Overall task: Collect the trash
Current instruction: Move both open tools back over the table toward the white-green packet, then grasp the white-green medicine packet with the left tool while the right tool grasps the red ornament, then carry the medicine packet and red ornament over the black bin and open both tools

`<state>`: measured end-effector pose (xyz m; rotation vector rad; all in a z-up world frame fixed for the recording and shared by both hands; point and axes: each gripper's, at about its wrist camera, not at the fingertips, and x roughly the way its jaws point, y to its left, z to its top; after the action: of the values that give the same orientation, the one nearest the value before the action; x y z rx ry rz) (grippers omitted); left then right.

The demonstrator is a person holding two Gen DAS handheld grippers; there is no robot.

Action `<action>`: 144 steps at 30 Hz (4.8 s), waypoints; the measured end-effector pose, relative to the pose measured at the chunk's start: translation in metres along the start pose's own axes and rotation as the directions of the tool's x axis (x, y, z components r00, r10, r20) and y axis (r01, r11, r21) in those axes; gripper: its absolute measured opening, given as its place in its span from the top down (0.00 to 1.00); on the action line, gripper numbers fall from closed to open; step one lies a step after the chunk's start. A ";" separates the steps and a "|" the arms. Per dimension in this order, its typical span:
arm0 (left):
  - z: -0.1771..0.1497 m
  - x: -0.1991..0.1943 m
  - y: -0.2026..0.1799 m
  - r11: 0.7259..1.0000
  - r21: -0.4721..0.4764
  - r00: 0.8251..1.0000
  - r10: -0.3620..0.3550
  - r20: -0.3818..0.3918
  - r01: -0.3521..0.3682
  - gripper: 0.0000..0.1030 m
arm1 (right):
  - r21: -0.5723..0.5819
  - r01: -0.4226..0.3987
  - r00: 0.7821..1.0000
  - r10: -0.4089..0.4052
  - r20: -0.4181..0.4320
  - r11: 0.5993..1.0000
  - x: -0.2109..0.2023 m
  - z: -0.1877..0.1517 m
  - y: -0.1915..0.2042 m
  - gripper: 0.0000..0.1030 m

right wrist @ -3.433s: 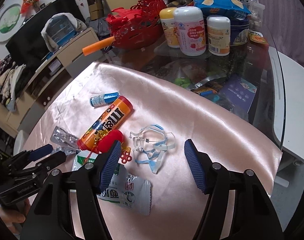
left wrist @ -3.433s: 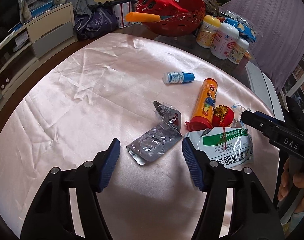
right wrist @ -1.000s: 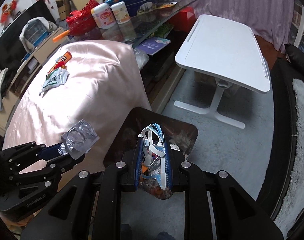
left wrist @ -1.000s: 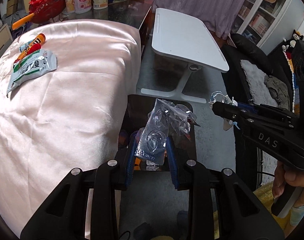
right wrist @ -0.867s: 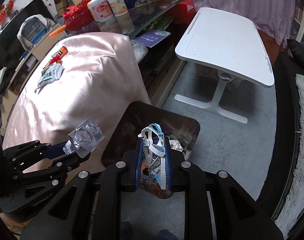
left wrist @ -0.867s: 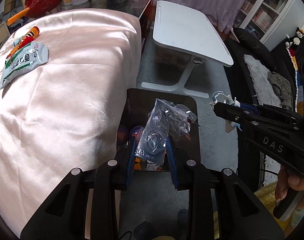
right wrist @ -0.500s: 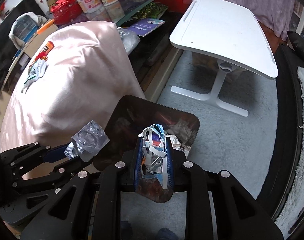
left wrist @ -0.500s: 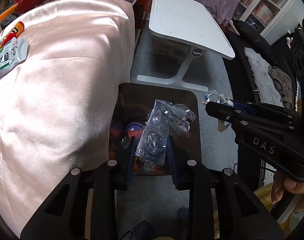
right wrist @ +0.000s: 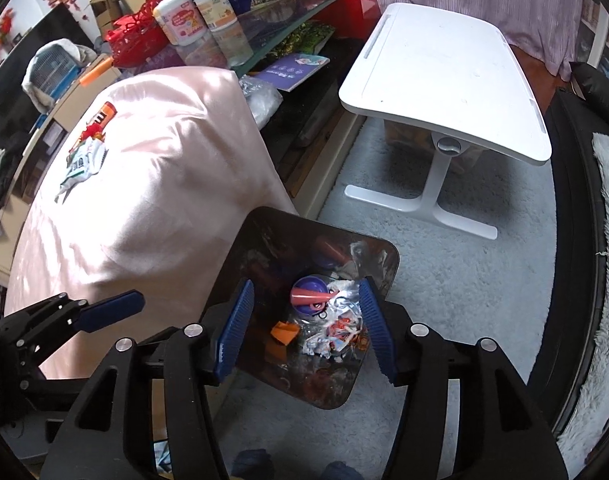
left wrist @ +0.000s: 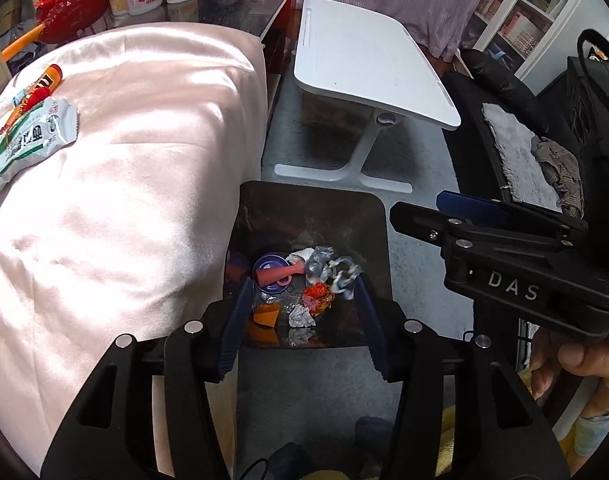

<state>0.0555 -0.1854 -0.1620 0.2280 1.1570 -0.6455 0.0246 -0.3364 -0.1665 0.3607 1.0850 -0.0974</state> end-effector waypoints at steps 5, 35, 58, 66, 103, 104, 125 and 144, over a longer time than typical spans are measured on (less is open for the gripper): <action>-0.004 -0.033 0.011 0.999 -0.023 0.998 0.027 0.057 -0.025 0.41 | -0.007 -0.008 0.999 0.008 0.031 1.000 -0.013 -0.001 0.008 0.30; -0.053 -0.140 0.196 0.930 -0.329 0.955 0.233 0.186 -0.163 0.27 | -0.228 -0.127 0.976 0.163 0.145 0.965 -0.014 0.036 0.177 0.15; 0.031 -0.073 0.240 0.954 -0.271 0.959 0.187 0.211 -0.127 0.28 | -0.323 -0.220 0.961 0.261 0.089 0.921 0.079 0.142 0.262 0.51; 0.041 -0.056 0.239 0.963 -0.242 0.965 0.168 0.201 -0.117 0.28 | -0.347 -0.186 0.977 0.209 0.030 0.919 0.110 0.146 0.267 0.67; 0.013 -0.129 0.152 0.983 -0.168 0.954 0.119 0.277 -0.074 0.87 | -0.256 -0.095 0.968 0.149 0.202 0.962 -0.033 0.104 0.162 0.68; 0.011 -0.132 0.146 0.984 -0.165 0.953 0.110 0.282 -0.065 0.86 | -0.254 -0.087 0.967 0.143 0.209 0.963 -0.041 0.100 0.157 0.68; -0.010 -0.077 0.020 0.998 -0.048 0.986 -0.031 0.161 0.039 0.86 | -0.084 0.015 0.988 -0.002 0.156 0.996 -0.073 0.006 0.018 0.68; 0.006 0.031 0.009 0.998 -0.063 0.999 -0.031 -0.041 0.028 0.83 | -0.034 0.000 1.000 -0.001 -0.023 0.999 0.007 0.000 -0.010 0.68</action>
<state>0.0729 -0.1921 -0.1890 0.1724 1.2211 -0.6316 0.0252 -0.3448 -0.1745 0.3314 1.1079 -0.0757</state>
